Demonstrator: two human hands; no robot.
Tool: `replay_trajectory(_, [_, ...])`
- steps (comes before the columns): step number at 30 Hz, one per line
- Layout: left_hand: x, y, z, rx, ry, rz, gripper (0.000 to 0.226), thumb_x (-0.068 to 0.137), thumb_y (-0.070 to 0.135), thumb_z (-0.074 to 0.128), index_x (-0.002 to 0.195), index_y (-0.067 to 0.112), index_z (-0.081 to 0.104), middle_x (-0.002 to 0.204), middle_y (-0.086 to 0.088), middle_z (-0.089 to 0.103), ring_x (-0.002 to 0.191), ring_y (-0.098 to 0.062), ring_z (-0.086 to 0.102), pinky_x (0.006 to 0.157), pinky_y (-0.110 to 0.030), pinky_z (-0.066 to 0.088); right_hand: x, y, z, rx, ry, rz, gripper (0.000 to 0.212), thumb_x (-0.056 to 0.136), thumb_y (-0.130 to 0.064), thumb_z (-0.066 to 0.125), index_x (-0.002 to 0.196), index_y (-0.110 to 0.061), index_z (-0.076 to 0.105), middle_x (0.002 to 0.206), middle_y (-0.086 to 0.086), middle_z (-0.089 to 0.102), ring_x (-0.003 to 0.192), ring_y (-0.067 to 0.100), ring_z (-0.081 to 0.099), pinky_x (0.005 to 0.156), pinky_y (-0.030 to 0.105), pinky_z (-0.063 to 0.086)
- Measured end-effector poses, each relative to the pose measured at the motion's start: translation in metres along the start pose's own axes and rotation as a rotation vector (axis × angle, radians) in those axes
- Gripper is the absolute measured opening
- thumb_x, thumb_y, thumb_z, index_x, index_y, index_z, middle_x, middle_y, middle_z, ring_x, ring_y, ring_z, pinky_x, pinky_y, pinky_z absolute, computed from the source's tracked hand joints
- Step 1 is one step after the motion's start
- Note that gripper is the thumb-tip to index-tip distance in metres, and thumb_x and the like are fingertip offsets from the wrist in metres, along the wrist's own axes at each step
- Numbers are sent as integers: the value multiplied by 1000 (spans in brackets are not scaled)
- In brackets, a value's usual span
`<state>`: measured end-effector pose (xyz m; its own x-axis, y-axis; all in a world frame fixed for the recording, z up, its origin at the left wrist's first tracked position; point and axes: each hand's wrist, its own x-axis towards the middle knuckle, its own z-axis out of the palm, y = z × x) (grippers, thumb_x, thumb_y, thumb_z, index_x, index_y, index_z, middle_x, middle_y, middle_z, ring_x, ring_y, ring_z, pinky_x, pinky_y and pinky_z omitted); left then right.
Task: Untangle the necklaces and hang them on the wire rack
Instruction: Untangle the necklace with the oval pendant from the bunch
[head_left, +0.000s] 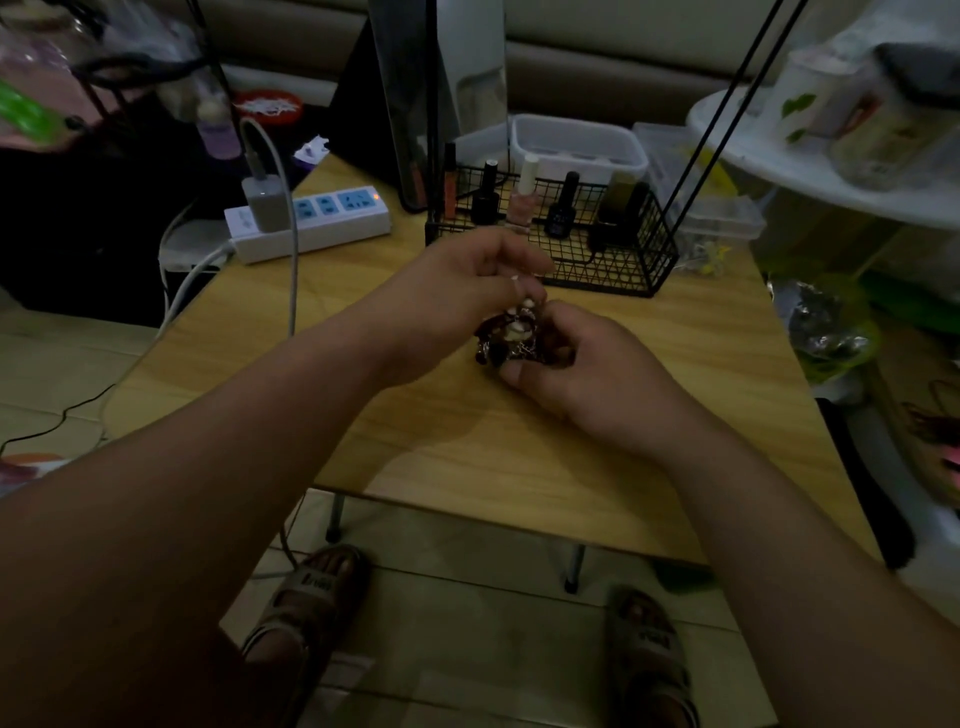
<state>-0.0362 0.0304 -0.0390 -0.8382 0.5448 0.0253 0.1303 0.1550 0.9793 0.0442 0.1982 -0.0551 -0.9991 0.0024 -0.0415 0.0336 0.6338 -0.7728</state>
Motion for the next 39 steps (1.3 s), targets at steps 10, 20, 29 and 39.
replay_trajectory(10, [-2, -9, -4, 398, -94, 6, 27, 101, 14, 63, 119, 33, 72, 112, 15, 68, 101, -1, 66, 85, -24, 57, 0, 9, -23, 269, 96, 126, 10, 91, -17, 73, 100, -20, 68, 92, 8, 78, 83, 29, 73, 73, 45, 54])
replay_trajectory(20, [0, -15, -11, 821, -53, 6, 19, 99, 15, 59, 112, 26, 69, 114, 7, 57, 100, -9, 54, 73, -15, 41, -3, 12, -35, 310, 73, 258, 8, 96, -16, 65, 101, -18, 70, 74, 2, 69, 70, 18, 65, 63, 37, 51])
replay_trajectory(29, [0, -15, -7, 946, -70, 3, 28, 89, 32, 71, 115, 33, 63, 120, 7, 56, 117, -17, 51, 101, -44, 46, -4, 12, -32, 254, 34, 202, 19, 90, -8, 75, 103, -22, 73, 85, -2, 73, 69, 13, 63, 66, 32, 54])
replay_trajectory(39, [1, -9, 12, 416, -53, 45, 11, 103, 16, 58, 107, 20, 67, 85, 5, 68, 62, 7, 59, 58, -17, 44, 0, 8, -26, 322, 9, 126, 36, 87, 10, 67, 110, -17, 67, 94, 3, 72, 73, 11, 67, 62, 27, 51])
